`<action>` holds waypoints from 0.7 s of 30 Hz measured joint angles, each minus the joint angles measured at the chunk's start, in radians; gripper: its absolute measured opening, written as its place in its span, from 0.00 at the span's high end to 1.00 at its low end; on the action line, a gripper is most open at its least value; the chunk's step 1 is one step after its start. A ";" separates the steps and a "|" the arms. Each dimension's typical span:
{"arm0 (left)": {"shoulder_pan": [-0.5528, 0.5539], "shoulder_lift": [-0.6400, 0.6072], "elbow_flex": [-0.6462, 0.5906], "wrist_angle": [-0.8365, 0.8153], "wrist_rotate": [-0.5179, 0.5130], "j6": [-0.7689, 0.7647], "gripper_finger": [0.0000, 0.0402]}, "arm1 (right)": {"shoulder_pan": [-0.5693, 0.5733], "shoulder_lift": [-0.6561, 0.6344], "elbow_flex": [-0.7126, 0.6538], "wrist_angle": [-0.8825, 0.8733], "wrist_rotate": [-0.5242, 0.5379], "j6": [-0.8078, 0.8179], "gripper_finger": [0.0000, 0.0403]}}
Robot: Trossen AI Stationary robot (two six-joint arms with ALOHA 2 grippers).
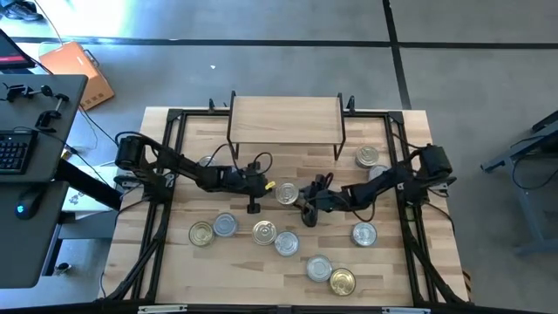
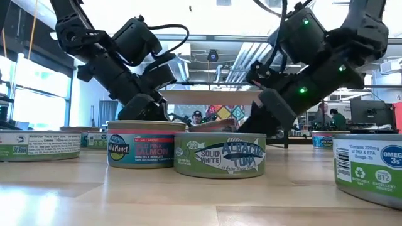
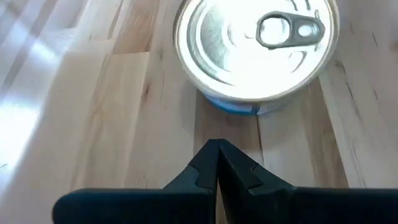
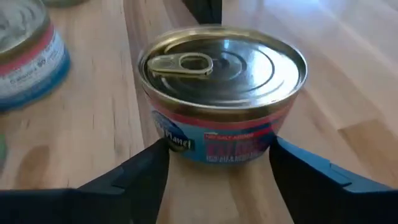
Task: Stack canned seafood by type on shelf
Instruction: Put the bottom right blue tuna can on the shelf
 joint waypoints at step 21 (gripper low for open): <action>-0.001 0.019 -0.004 0.101 0.103 -0.010 1.00 | -0.142 0.005 0.134 -0.200 -0.222 -0.268 0.01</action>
